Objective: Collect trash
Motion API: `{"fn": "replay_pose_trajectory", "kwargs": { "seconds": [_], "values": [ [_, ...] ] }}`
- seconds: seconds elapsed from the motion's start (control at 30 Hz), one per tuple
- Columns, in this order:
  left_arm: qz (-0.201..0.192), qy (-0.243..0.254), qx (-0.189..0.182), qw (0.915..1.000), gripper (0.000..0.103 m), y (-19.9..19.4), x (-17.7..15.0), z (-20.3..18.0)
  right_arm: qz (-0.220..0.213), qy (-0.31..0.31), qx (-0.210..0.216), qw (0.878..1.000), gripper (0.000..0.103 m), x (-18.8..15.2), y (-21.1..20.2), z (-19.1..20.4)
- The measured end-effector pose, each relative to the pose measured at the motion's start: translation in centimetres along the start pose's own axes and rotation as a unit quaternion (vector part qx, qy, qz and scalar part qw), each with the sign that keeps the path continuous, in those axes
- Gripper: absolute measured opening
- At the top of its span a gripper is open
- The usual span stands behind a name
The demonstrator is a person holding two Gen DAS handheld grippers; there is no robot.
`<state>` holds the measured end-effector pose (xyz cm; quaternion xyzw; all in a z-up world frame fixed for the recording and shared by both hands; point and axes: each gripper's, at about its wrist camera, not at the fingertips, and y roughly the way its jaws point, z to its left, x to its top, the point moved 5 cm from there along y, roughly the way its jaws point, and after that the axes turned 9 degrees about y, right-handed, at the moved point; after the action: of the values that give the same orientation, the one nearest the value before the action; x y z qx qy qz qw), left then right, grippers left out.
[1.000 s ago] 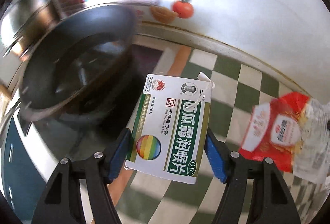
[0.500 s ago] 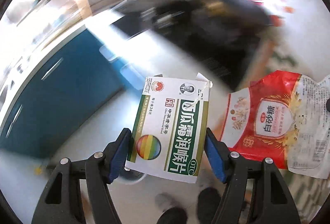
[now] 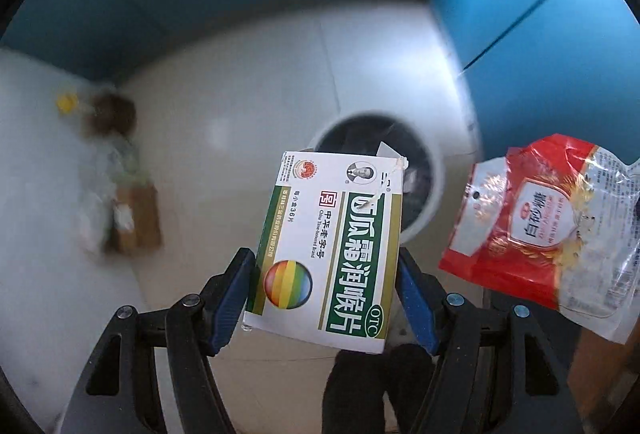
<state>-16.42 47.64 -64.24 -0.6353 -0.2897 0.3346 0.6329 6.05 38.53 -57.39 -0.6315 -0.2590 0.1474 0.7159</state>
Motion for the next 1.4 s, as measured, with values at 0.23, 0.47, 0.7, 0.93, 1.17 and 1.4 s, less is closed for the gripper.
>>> {"fn": "replay_pose_trajectory", "kwargs": {
  "seconds": [0.23,0.47,0.7,0.93,1.17,1.4],
  "values": [
    [0.076,-0.038,-0.077,0.9934,0.067,17.5,1.0,0.1,0.017,-0.077,-0.030,0.996,0.005,-2.5,17.5,5.5],
    [0.099,-0.051,-0.108,0.9879,0.072,23.5,1.8,0.1,0.034,-0.135,-0.041,0.989,0.005,-4.5,25.0,8.0],
    [0.085,-0.069,-0.101,0.9888,0.101,21.9,1.7,1.3,0.074,-0.151,-0.013,0.986,0.071,-5.3,25.2,9.3],
    [0.018,-0.090,-0.033,0.9952,0.101,16.6,0.3,2.4,0.064,-0.165,-0.006,0.984,0.103,-6.7,21.1,8.1],
    [-0.046,-0.096,0.012,0.9943,0.101,8.5,-2.8,1.8,0.055,-0.185,-0.001,0.981,0.103,-9.2,16.4,6.5],
    [-0.104,-0.113,0.028,0.9878,0.101,-2.8,-6.4,0.6,-0.002,-0.197,0.021,0.980,0.103,-9.0,4.9,4.8]
  ]
}}
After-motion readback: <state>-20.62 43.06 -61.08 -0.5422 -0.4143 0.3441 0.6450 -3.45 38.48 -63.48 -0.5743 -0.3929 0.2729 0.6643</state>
